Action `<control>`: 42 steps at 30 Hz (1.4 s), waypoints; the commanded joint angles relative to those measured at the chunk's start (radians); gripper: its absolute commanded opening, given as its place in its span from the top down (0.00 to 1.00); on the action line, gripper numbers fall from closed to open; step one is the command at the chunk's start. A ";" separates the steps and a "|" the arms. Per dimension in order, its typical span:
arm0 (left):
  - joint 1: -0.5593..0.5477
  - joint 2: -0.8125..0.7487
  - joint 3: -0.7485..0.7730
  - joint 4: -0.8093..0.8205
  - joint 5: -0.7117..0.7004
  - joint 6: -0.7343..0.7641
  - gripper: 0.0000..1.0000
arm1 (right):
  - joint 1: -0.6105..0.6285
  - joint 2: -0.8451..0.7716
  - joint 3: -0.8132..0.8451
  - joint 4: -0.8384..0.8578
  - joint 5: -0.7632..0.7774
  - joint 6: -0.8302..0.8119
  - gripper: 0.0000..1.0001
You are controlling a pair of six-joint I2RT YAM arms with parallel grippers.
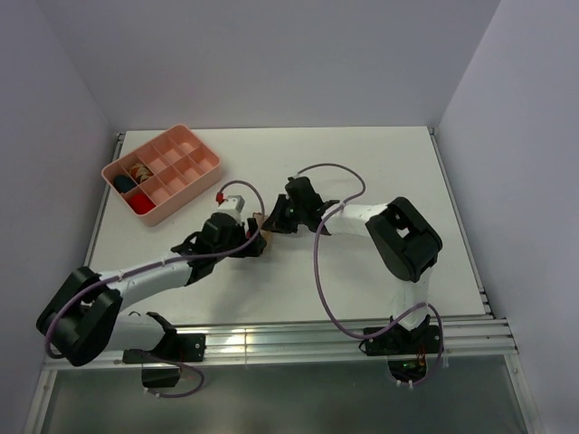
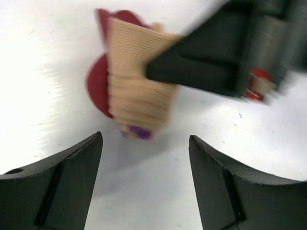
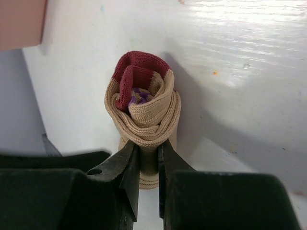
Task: Roll the socks
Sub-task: Roll the sock at the center of the board.
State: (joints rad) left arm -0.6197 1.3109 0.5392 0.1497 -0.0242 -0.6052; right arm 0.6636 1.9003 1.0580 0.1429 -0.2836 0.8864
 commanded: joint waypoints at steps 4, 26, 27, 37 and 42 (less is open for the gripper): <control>-0.198 -0.085 0.007 0.028 -0.368 0.146 0.23 | 0.021 -0.007 0.123 -0.290 0.167 -0.055 1.00; -0.370 0.281 0.179 0.203 -0.634 0.381 0.28 | 0.039 0.083 0.266 -0.516 0.175 -0.044 1.00; -0.370 0.292 0.180 0.206 -0.634 0.380 0.28 | 0.041 0.083 0.270 -0.519 0.175 -0.046 1.00; -0.370 0.407 0.251 0.172 -0.691 0.404 0.31 | 0.048 0.100 0.287 -0.540 0.161 -0.044 1.00; -0.370 0.478 0.277 0.130 -0.721 0.401 0.33 | 0.048 0.105 0.292 -0.548 0.149 -0.047 1.00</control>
State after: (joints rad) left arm -0.9916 1.7321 0.7639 0.3305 -0.7395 -0.2337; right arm 0.6693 1.9778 1.3380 -0.3099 -0.1833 0.8658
